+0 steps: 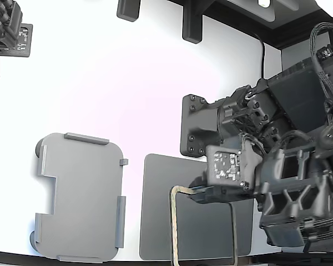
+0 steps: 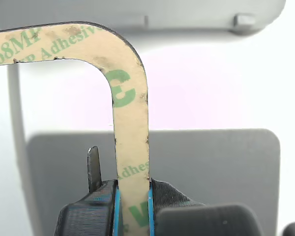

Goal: Move top rectangular frame to the holder.

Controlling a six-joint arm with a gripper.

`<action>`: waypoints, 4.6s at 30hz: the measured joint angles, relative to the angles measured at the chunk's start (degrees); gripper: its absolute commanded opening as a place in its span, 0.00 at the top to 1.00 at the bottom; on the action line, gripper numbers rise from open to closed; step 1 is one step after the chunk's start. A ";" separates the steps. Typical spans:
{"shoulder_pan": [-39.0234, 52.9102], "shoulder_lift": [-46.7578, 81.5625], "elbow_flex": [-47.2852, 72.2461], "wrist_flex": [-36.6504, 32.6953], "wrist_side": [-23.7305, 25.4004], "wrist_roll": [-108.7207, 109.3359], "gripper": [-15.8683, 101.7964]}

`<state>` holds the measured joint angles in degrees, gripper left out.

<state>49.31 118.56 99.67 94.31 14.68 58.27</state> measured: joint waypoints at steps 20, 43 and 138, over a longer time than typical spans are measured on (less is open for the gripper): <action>-13.97 -40.69 -29.27 0.00 5.01 58.10 0.95; -19.07 -41.04 -26.46 0.00 -6.68 64.42 0.95; -25.84 2.20 0.79 -28.30 7.47 -10.37 0.02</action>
<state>23.47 120.76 100.46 66.01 22.15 47.90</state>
